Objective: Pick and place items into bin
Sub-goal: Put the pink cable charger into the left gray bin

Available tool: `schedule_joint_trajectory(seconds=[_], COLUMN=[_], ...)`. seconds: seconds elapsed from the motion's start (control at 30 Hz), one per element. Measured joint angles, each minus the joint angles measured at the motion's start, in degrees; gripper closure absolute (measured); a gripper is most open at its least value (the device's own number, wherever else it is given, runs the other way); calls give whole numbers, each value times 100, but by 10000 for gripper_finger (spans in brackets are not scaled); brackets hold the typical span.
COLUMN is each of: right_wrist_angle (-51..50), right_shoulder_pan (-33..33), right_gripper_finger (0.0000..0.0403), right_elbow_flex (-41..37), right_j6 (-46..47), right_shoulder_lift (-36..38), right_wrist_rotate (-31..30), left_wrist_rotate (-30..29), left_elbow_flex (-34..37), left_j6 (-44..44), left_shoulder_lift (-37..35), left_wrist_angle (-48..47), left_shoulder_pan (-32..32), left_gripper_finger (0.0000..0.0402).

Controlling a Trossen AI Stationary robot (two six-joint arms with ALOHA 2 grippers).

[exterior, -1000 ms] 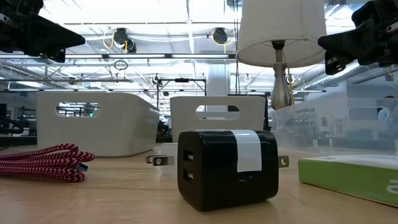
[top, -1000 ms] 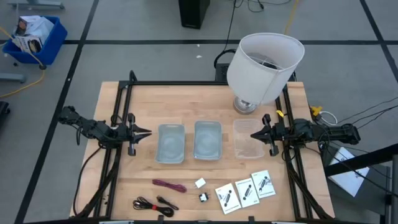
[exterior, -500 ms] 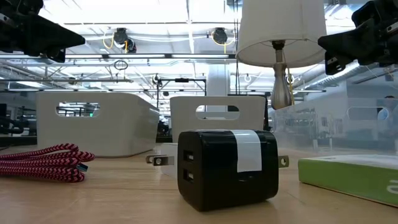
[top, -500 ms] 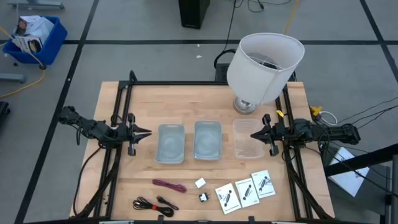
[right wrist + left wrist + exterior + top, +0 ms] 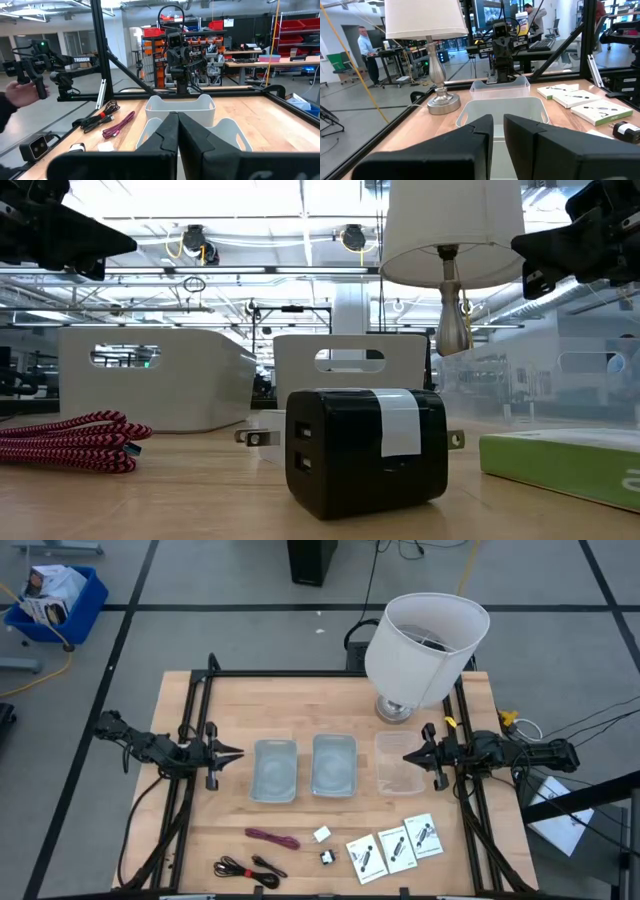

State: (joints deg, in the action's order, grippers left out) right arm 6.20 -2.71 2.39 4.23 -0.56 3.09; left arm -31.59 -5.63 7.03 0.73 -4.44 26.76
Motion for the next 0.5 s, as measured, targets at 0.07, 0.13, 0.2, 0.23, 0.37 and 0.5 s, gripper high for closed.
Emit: schedule_joint_trajectory(seconds=[0.07,0.13,0.2,0.23,0.37,0.5], right_wrist_angle=[-3,-8,-11,-10,-15,30], right_shoulder_pan=[-1,1,1,1,-1,-1], right_gripper_finger=[403,403,403,403,403,403], right_elbow_flex=[-1,0,-1,-1,1,-1], right_j6=[-23,-33,-37,-39,-40,-274], right_shoulder_lift=[0,0,0,0,0,0], right_wrist_rotate=[-2,-1,-2,-4,-19,-11], left_wrist_rotate=[0,2,4,4,-74,10], left_elbow_flex=[-1,0,-1,0,2,2], left_j6=[-1,-31,-206,-324,-871,-1515], left_shoulder_lift=[0,2,2,0,0,2], left_wrist_angle=[19,65,130,158,416,516], left_shoulder_pan=[0,0,1,1,-2,-4], left_gripper_finger=[348,348,348,348,348,348])
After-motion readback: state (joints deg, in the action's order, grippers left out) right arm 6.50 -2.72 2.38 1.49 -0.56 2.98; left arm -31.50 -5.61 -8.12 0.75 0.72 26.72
